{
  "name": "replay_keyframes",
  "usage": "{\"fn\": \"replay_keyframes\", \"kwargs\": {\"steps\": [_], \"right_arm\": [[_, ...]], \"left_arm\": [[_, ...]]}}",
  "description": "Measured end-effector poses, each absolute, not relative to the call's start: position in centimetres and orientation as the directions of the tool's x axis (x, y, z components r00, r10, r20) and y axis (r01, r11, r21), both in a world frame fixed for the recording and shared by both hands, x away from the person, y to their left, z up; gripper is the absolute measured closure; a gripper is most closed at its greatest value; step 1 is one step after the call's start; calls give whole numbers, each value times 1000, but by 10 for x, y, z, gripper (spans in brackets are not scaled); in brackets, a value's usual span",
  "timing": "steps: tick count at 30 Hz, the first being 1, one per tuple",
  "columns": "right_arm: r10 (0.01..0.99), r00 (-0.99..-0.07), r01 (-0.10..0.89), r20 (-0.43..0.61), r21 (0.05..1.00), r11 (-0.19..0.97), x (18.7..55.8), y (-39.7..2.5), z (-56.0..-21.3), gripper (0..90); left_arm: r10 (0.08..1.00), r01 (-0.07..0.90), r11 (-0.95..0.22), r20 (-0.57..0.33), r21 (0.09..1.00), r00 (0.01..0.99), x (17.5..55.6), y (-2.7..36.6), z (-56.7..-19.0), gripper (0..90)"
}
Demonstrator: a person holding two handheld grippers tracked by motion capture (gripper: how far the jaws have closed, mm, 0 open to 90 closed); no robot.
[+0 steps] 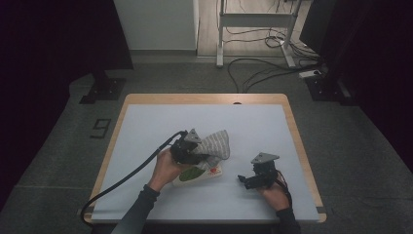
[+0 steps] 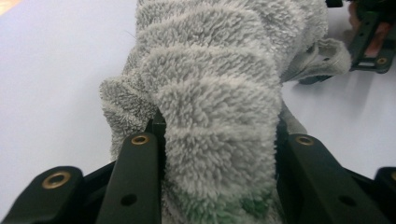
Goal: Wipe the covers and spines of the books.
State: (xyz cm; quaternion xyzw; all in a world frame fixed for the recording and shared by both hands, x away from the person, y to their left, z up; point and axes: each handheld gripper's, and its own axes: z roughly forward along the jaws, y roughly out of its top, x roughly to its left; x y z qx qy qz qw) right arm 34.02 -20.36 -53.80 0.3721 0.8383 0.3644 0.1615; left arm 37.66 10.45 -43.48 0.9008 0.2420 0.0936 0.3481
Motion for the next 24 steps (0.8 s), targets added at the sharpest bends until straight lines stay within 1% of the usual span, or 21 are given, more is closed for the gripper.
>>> {"fn": "replay_keyframes", "kwargs": {"steps": [3, 10, 24], "right_arm": [[743, -670, 508, 2, 730, 456, 340, -203, -538, 22], [743, -670, 509, 3, 730, 456, 340, -203, -538, 22], [742, -670, 508, 2, 731, 456, 340, -203, -538, 22]], "left_arm": [[520, 388, -622, -11, 680, 854, 378, 116, -433, 615], [568, 415, -591, -7, 692, 823, 379, 142, -428, 614], [660, 455, -541, 22, 708, 751, 378, 193, -415, 612]]}}
